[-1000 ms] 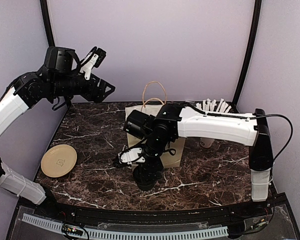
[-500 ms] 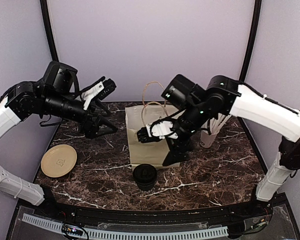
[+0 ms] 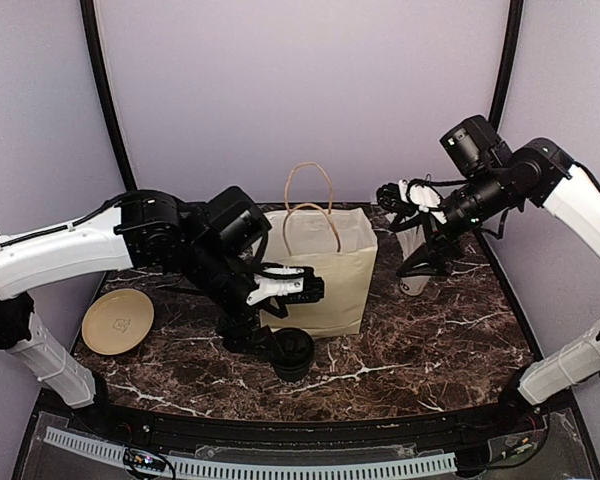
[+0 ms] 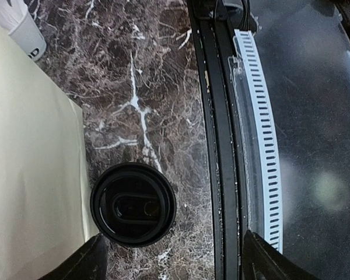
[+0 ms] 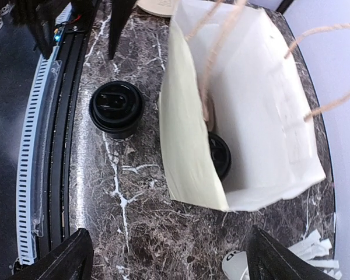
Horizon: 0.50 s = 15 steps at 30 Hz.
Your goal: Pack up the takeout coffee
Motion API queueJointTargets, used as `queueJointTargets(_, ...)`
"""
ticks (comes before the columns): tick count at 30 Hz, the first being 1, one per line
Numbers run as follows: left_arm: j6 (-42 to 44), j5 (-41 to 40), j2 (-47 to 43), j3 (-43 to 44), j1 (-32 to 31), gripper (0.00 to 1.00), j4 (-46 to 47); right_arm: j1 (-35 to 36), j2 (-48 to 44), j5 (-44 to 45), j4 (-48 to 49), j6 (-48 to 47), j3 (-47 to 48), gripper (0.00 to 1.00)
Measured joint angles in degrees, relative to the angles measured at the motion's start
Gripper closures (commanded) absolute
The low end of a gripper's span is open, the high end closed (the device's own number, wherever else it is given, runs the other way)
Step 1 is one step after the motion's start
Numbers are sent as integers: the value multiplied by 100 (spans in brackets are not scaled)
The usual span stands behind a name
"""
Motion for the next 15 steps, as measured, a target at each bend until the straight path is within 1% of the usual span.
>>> queueJointTargets(5, 284, -262, 649, 85, -107, 13, -33, -713, -275, -247, 332, 107, -507, 8)
queueJointTargets(7, 326, -356, 780, 85, -107, 12, -28, -861, -365, -313, 431, 149, -640, 7)
queueJointTargets(15, 345, -675, 1266, 369, -107, 12, -39, -1043, -603, -476, 675, 238, -852, 7)
